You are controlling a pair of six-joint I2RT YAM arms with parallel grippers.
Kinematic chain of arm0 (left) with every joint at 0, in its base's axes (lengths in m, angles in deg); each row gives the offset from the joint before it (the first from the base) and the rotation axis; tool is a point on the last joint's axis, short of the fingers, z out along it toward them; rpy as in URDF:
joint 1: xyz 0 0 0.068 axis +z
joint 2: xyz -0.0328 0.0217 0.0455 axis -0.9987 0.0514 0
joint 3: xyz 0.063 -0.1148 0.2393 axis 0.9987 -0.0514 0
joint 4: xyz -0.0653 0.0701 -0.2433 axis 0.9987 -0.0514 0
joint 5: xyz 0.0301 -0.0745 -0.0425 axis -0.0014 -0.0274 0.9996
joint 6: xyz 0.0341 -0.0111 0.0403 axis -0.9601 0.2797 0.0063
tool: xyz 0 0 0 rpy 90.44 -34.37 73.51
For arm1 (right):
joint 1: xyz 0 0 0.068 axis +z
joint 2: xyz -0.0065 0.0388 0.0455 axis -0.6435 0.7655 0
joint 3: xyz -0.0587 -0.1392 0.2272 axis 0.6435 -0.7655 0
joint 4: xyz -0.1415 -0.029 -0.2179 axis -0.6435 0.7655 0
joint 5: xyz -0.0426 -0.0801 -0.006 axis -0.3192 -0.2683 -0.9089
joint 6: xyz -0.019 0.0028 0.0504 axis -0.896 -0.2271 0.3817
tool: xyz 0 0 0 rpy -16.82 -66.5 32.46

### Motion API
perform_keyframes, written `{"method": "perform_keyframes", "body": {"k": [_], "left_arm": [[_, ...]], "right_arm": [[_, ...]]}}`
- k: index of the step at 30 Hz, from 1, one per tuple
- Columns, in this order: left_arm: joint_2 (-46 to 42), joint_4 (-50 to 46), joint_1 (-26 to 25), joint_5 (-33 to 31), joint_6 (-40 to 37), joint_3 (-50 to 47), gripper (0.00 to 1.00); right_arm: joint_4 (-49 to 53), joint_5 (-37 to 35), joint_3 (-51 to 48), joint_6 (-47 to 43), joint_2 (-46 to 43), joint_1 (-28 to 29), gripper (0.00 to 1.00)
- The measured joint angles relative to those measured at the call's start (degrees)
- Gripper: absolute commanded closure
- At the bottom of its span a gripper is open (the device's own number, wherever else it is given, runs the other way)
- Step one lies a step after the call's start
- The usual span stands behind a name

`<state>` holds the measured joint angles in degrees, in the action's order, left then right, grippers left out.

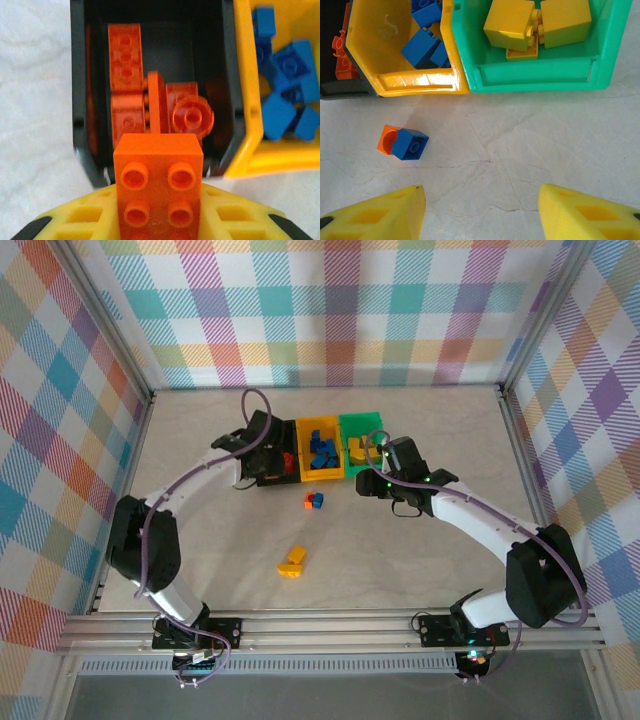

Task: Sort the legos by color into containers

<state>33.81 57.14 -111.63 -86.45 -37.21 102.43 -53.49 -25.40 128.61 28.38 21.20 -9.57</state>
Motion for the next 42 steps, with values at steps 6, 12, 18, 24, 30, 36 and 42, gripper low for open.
{"method": "perform_keyframes", "body": {"k": [6,12,18,24,30,36,42], "left_arm": [[9.9,-0.2,1.9,0.0,0.2,11.0,0.65],[14.6,-1.7,3.7,-0.2,0.5,14.9,0.30],[12.3,-2.2,3.4,1.6,0.8,13.0,0.09],[-4.3,-1.5,-4.2,3.7,1.3,-2.2,0.06],[-16.3,-3.6,-20.3,7.7,2.4,-16.6,0.06],[-16.6,-7.1,-29.9,9.2,6.6,-26.1,0.09],[-16.5,-7.5,-30.4,7.8,9.2,-29.0,0.18]], "right_arm": [[0.0,0.2,-0.4,0.0,-0.1,0.3,0.38],[0.4,0.2,-1.5,0.0,-0.6,0.3,0.37],[0.4,0.2,-1.5,0.0,-1.3,0.3,0.35],[0.4,0.2,-1.6,0.0,-1.3,0.3,0.34],[0.2,0.2,-1.9,0.0,-1.3,0.3,0.34],[-0.5,0.2,-2.0,0.2,-1.3,0.3,0.34],[-0.9,0.2,-2.6,0.5,-1.3,0.3,0.35]]}}
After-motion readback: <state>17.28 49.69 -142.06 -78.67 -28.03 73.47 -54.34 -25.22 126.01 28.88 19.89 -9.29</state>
